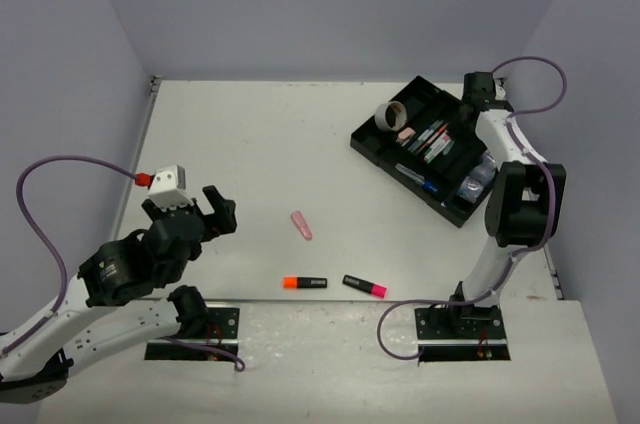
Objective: Sort the stationery into containers
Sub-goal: Place the stationery in the storage box.
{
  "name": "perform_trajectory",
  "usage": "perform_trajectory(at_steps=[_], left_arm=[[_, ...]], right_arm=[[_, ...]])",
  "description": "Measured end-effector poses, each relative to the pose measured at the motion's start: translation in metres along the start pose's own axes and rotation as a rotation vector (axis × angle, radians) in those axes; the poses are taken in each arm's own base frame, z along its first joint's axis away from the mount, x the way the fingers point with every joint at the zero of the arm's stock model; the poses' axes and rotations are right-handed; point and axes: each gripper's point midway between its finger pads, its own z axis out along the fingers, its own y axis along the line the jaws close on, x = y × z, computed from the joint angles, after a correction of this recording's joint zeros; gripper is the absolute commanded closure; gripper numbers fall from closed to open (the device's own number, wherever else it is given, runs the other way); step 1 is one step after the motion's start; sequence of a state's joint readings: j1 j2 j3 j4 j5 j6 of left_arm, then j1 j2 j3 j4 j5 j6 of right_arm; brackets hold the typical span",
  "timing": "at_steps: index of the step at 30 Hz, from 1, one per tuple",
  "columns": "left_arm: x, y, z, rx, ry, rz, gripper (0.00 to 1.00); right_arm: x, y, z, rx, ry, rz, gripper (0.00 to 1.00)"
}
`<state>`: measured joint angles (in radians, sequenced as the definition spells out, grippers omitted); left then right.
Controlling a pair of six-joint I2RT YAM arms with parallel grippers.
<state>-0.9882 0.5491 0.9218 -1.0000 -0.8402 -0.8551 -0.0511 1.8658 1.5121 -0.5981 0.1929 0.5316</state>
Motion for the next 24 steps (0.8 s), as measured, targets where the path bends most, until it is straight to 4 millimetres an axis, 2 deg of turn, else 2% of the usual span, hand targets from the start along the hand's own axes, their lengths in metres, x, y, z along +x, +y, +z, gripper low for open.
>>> perform_trajectory(at_steps=[4,11,20,24], left_arm=[[0.0,-0.002,0.001,0.008,-0.002,0.004,0.0],[-0.002,-0.002,-0.001,0.02,-0.009,-0.008,0.0],[-0.007,0.001,-0.006,0.039,-0.028,-0.038,0.0],[-0.009,0.002,-0.008,0.047,-0.035,-0.051,0.0]], right_arm=[[0.009,-0.009,0.026,0.035,0.046,0.031,0.97],[0.02,-0.008,0.043,0.0,0.105,0.072,0.93],[0.022,-0.012,0.049,-0.006,0.126,0.092,0.68],[0.022,-0.012,0.049,-0.01,0.128,0.092,0.62]])
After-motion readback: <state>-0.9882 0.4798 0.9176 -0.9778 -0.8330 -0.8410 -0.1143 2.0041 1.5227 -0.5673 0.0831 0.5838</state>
